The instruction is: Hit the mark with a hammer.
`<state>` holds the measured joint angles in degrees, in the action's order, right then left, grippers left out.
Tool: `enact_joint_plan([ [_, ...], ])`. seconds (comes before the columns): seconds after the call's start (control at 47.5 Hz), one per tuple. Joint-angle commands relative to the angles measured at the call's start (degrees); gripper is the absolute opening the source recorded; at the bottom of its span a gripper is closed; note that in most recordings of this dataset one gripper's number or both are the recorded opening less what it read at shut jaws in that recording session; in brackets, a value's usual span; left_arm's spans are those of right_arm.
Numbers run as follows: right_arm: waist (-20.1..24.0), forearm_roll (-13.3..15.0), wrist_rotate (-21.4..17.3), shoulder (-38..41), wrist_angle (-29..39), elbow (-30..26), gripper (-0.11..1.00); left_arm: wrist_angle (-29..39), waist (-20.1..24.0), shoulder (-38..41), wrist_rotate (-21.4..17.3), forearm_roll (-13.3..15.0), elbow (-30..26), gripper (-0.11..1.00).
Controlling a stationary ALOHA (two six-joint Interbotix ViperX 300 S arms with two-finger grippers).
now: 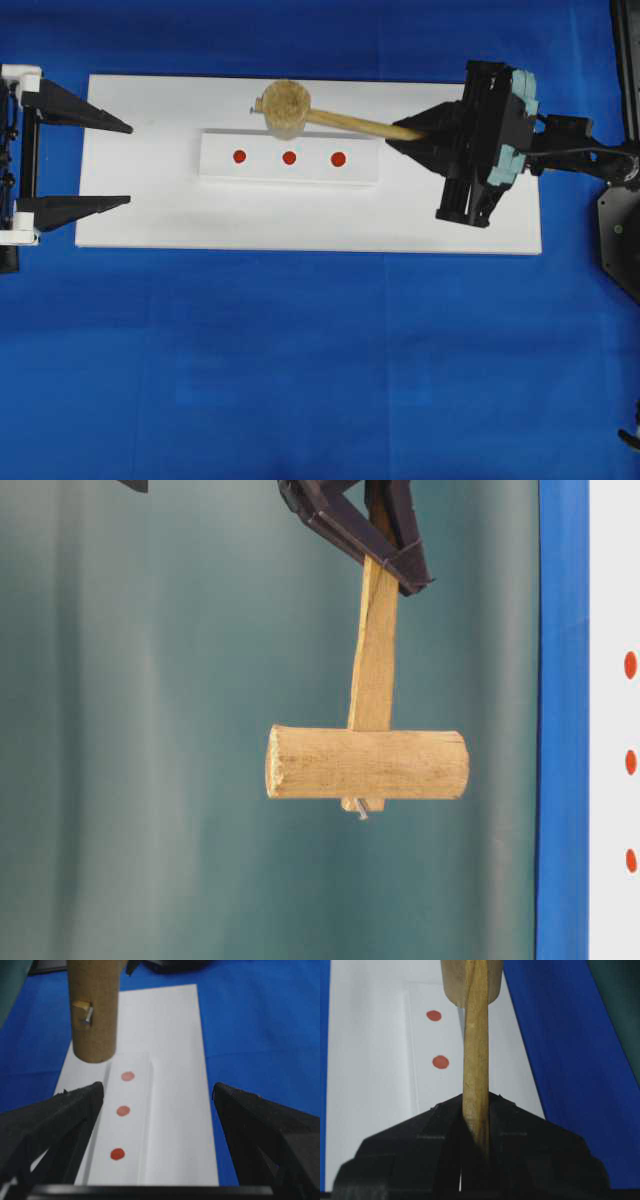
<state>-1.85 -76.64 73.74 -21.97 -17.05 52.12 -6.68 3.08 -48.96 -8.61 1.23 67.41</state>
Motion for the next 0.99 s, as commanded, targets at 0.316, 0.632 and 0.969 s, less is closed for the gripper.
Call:
enact_joint_plan([
  [0.316,0.09,-0.53,-0.18,7.73,2.46,-8.35,0.02,0.44,0.0,0.18,0.44,0.0,-0.53,0.88],
  [0.632,0.09,-0.53,-0.09,13.89,2.2,-14.85,0.02,0.44,0.09,0.18,0.44,0.0,-0.53,0.88],
  [0.969,-0.44,-0.88,-0.18,16.26,2.37,-14.41,0.02,0.53,0.09,0.09,0.53,0.0,-0.53,0.88],
])
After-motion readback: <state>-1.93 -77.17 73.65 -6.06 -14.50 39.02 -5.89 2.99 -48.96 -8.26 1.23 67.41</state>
